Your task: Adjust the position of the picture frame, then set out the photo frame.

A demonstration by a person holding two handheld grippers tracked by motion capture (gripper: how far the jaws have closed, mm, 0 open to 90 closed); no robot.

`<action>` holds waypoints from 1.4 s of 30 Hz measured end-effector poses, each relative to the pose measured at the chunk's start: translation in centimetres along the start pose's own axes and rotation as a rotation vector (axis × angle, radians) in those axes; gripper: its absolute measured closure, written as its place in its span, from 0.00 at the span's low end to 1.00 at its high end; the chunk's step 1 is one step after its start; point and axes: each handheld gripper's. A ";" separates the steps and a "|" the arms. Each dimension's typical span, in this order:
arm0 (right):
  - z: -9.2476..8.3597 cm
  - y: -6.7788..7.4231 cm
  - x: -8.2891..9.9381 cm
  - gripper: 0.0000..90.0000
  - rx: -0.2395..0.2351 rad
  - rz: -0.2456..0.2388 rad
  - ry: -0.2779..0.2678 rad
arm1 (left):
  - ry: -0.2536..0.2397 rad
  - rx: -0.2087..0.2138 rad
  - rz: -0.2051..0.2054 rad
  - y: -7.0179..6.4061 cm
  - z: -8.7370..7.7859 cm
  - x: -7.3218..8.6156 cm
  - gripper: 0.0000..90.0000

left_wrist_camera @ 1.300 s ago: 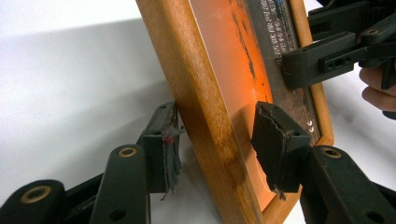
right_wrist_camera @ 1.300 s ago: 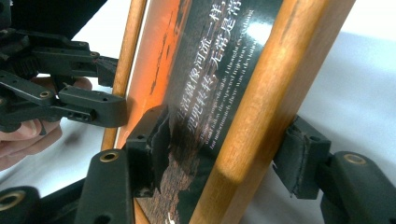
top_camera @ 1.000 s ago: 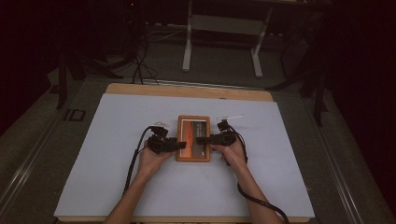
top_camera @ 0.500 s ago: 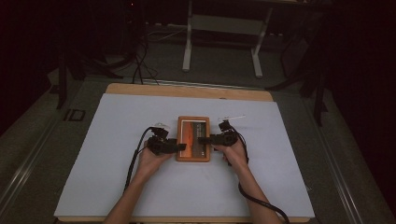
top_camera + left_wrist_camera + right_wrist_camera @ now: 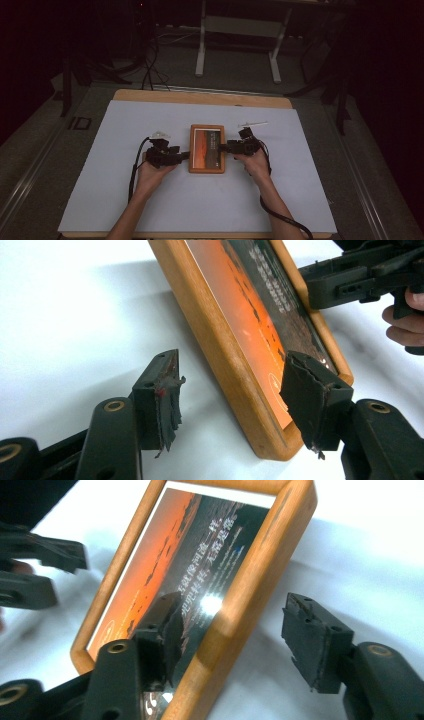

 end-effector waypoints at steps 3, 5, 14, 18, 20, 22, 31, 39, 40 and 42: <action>-0.5 0.3 -0.5 0.41 0.025 -0.032 -0.009 | -0.019 -0.019 0.001 -0.1 -0.8 0.0 0.46; -0.7 0.3 -0.7 0.41 0.035 -0.041 -0.012 | -0.025 -0.024 0.000 -0.1 -0.9 0.1 0.46; -1.4 1.4 -2.8 0.63 0.128 -0.124 -0.094 | -0.054 -0.036 -0.002 -0.2 -1.6 0.4 0.46; -1.2 1.7 -3.3 0.79 0.120 -0.163 -0.111 | -0.063 -0.038 -0.003 -0.3 -1.6 0.4 0.46; -0.8 2.0 -3.7 0.93 0.123 -0.196 -0.122 | -0.065 -0.034 0.001 -0.4 -1.5 0.4 0.46; -0.5 2.2 -4.0 0.98 0.135 -0.223 -0.118 | -0.063 -0.028 0.004 -0.4 -1.3 0.4 0.46; 0.8 2.5 -4.7 1.00 0.167 -0.247 -0.105 | -0.055 -0.027 0.019 -0.7 -1.1 0.4 0.46; 1.6 2.1 -4.5 1.00 0.193 -0.229 -0.094 | -0.054 -0.030 0.017 -0.6 -1.1 0.5 0.46; 1.7 2.0 -4.5 1.00 0.193 -0.225 -0.092 | -0.051 -0.030 0.017 -0.6 -1.0 0.5 0.46; 1.9 2.0 -4.3 1.00 0.199 -0.223 -0.086 | -0.047 -0.030 0.018 -0.6 -1.0 0.6 0.46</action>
Point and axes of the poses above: each handheld gripper's, and its own axes: z roughly forward along the jaws, x roughly out of its underside, y roughly to its left, and after that the axes turned 4 degrees about x, right-handed
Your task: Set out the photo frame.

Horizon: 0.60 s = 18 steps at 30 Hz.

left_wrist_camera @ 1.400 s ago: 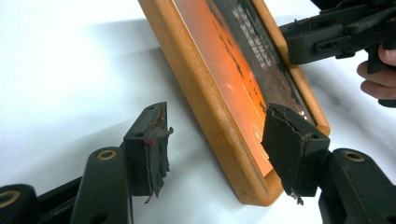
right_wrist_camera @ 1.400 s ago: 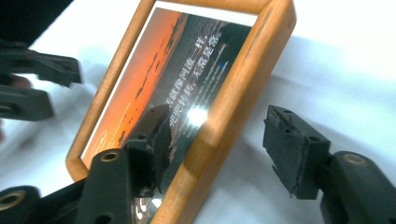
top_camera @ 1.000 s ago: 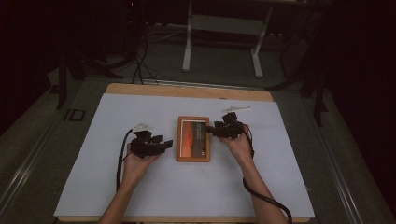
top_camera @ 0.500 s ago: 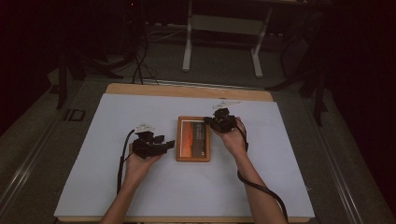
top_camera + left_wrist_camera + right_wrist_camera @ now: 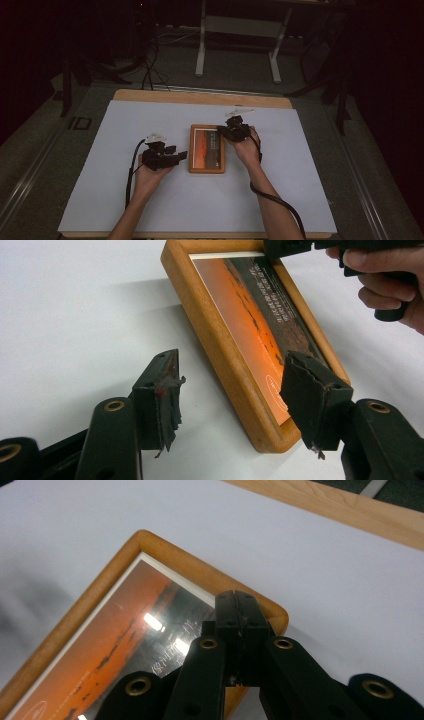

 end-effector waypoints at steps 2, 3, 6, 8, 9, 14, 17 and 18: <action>0.1 -0.1 0.1 1.00 -0.002 0.006 -0.004 | 0.001 -0.001 0.001 0.0 0.1 0.0 0.46; 0.1 0.0 0.1 1.00 -0.003 0.009 -0.005 | 0.001 0.000 0.001 -0.1 0.1 0.0 0.46; 0.2 0.1 0.2 1.00 -0.001 0.010 -0.007 | 0.002 -0.002 0.001 -0.1 0.1 0.0 0.46; 0.2 0.1 0.2 1.00 0.005 0.019 -0.010 | 0.003 -0.004 0.001 0.0 0.1 0.0 0.46; 0.2 0.1 0.2 1.00 0.004 0.022 -0.010 | 0.002 -0.006 0.002 0.0 0.0 0.0 0.46; 0.2 -0.1 0.6 1.00 0.018 0.025 -0.014 | -0.007 -0.014 -0.003 0.1 -0.2 0.0 0.46; 0.2 -0.4 0.9 1.00 0.023 0.037 -0.013 | -0.007 -0.015 -0.006 0.1 -0.2 0.0 0.46; 0.1 -0.5 1.0 1.00 0.022 0.041 -0.010 | -0.008 -0.015 -0.005 0.1 -0.2 0.0 0.46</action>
Point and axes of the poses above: each handheld gripper's, and its own axes: z roughly forward along the jaws, x roughly out of its underside, y roughly to its left, and after that the axes turned 4 degrees about x, right-handed
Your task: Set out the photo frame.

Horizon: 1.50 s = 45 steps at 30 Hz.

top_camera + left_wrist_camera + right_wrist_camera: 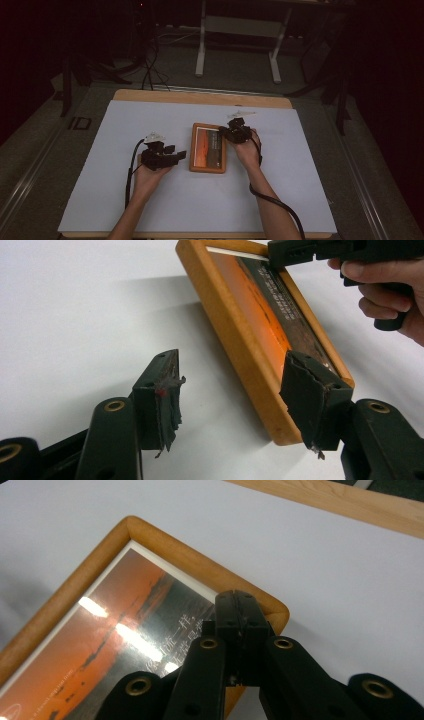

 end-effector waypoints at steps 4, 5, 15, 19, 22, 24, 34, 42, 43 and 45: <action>0.0 -0.3 0.3 1.00 0.007 0.009 0.004 | -0.001 0.005 0.000 -0.2 0.1 0.0 0.46; 0.0 -0.4 0.4 1.00 0.005 0.016 0.003 | 0.001 0.006 0.002 -0.2 0.1 0.0 0.46; 0.3 -1.4 1.2 1.00 0.027 0.068 0.029 | -0.003 0.041 -0.005 -0.7 0.2 -0.2 0.45; 0.6 -1.8 1.8 1.00 0.034 0.079 0.046 | -0.003 0.067 0.001 -1.2 0.4 -0.3 0.43; 0.6 -1.9 1.9 1.00 0.022 0.089 0.038 | -0.005 0.093 0.003 -1.9 0.7 -0.4 0.40; 0.6 -1.9 1.9 1.00 0.023 0.086 0.041 | -0.002 0.105 0.009 -2.4 0.9 -0.5 0.38; 0.7 -1.9 1.7 1.00 0.028 0.078 0.047 | 0.050 0.097 -0.004 -4.4 3.8 -0.8 0.30; 0.7 -1.9 1.8 1.00 0.033 0.085 0.042 | 0.083 0.099 -0.047 -5.5 5.6 -1.6 0.39; 0.7 -1.9 1.8 1.00 0.034 0.086 0.041 | 0.091 0.089 -0.056 -5.5 5.8 -1.6 0.42; 0.7 -1.9 1.8 1.00 0.034 0.089 0.042 | 0.105 0.074 -0.068 -5.4 6.1 -1.6 0.50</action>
Point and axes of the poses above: each handheld gripper's, and its own axes: z roughly forward along the jaws, x roughly out of its underside, y roughly to its left, and after that the axes turned 4 degrees about x, right-handed
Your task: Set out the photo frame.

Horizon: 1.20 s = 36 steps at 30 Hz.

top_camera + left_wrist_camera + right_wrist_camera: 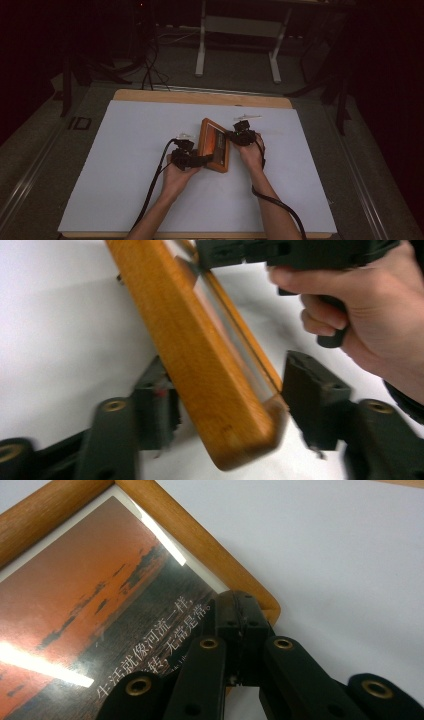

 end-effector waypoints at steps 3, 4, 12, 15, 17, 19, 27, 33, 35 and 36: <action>0.0 0.0 0.0 1.00 -0.002 0.002 0.004 | -0.001 -0.006 -0.010 0.0 0.2 -0.1 0.52; 0.0 -0.1 0.0 1.00 -0.005 0.000 0.007 | 0.000 -0.008 -0.014 -0.1 0.2 -0.1 0.53; 0.0 -0.2 -0.3 1.00 -0.014 -0.005 0.023 | -0.012 -0.030 -0.061 -0.4 0.5 -0.4 0.58; -0.1 -0.3 -0.3 1.00 -0.011 -0.004 0.023 | -0.021 -0.045 -0.069 -0.6 0.6 -0.6 0.59; -0.1 -0.4 -0.2 1.00 -0.010 -0.004 0.018 | -0.028 -0.049 -0.068 -0.7 0.7 -0.8 0.61; -0.2 -0.5 -0.1 1.00 -0.010 -0.003 0.019 | -0.029 -0.060 -0.063 -0.9 0.8 -0.9 0.62; -1.6 -2.0 0.4 0.95 -0.011 -0.012 0.011 | -0.058 -0.059 -0.028 -1.7 0.9 -1.3 0.71; -4.0 -3.1 0.6 0.92 -0.010 -0.013 -0.031 | -0.058 -0.064 0.008 -2.2 0.9 -1.3 0.72; -4.8 -3.3 0.6 0.89 -0.017 -0.022 -0.038 | -0.062 -0.063 0.031 -2.4 0.8 -1.2 0.72; -5.3 -3.3 0.5 0.88 -0.034 -0.027 -0.040 | -0.063 -0.062 0.036 -2.5 0.8 -1.2 0.72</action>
Point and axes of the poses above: each handheld gripper's, and its own axes: z roughly forward along the jaws, x roughly out of its underside, y roughly to its left, and after that the axes turned 4 degrees about x, right-handed
